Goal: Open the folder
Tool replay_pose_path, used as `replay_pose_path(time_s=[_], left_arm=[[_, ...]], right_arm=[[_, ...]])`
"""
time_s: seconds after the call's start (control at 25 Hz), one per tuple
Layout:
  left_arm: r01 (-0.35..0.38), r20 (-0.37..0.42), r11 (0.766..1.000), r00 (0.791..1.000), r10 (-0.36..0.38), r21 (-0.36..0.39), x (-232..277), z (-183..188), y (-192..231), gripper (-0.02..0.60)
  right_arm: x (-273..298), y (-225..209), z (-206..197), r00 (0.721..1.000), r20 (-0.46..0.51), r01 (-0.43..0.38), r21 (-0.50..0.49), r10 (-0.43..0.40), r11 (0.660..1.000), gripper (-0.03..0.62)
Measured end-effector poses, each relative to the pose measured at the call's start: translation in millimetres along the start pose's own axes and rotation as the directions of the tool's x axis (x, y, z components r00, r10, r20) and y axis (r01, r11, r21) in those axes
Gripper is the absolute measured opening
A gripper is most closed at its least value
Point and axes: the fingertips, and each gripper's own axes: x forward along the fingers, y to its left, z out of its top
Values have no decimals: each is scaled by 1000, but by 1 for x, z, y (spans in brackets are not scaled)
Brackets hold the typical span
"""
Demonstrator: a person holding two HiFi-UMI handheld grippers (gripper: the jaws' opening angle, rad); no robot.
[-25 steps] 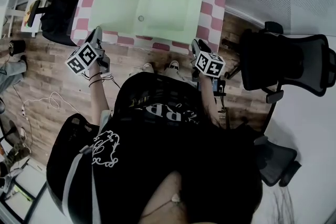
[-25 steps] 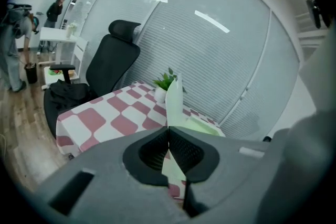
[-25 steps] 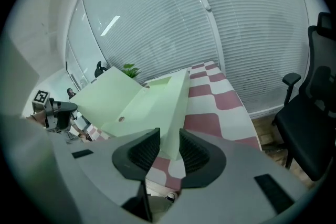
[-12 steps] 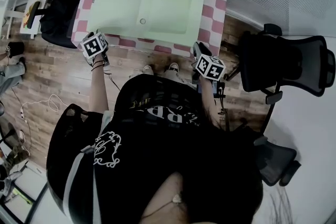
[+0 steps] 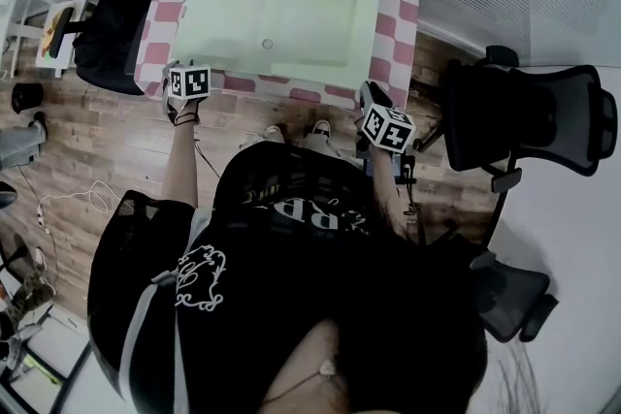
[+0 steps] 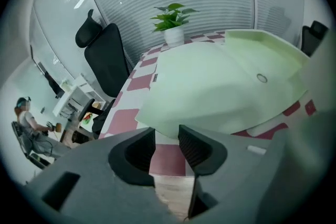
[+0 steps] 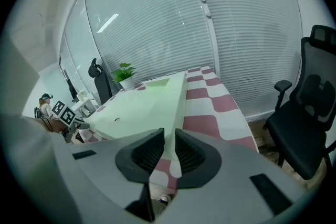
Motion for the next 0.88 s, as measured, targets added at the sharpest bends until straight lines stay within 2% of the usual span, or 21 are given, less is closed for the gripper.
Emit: replay_pose_path(time_s=[0.12, 0.24, 0.32, 0.4, 0.64, 0.88], left_arm=[[59, 16, 996, 998, -58, -70, 4, -2, 0, 140], [108, 50, 980, 994, -101, -168, 2, -4, 2, 140], [132, 95, 963, 989, -112, -236, -5, 0, 8, 140], [156, 160, 951, 980, -116, -267, -20, 10, 14, 140], [159, 293, 969, 951, -99, -190, -56, 31, 18, 140], [178, 393, 981, 910, -132, -83, -91, 52, 18, 140]], right_arm=[[0, 0, 0, 1000, 2, 14, 2, -14, 1000, 58], [-1, 1, 0, 999, -3, 38, 9, -38, 999, 54], [-3, 4, 1, 999, -5, 45, 7, -44, 999, 54], [-5, 13, 7, 999, 9, 31, -1, -30, 1000, 55], [-14, 56, 27, 995, 80, -54, -45, 57, 998, 55], [-19, 106, 29, 986, 122, -107, -81, 116, 991, 54]])
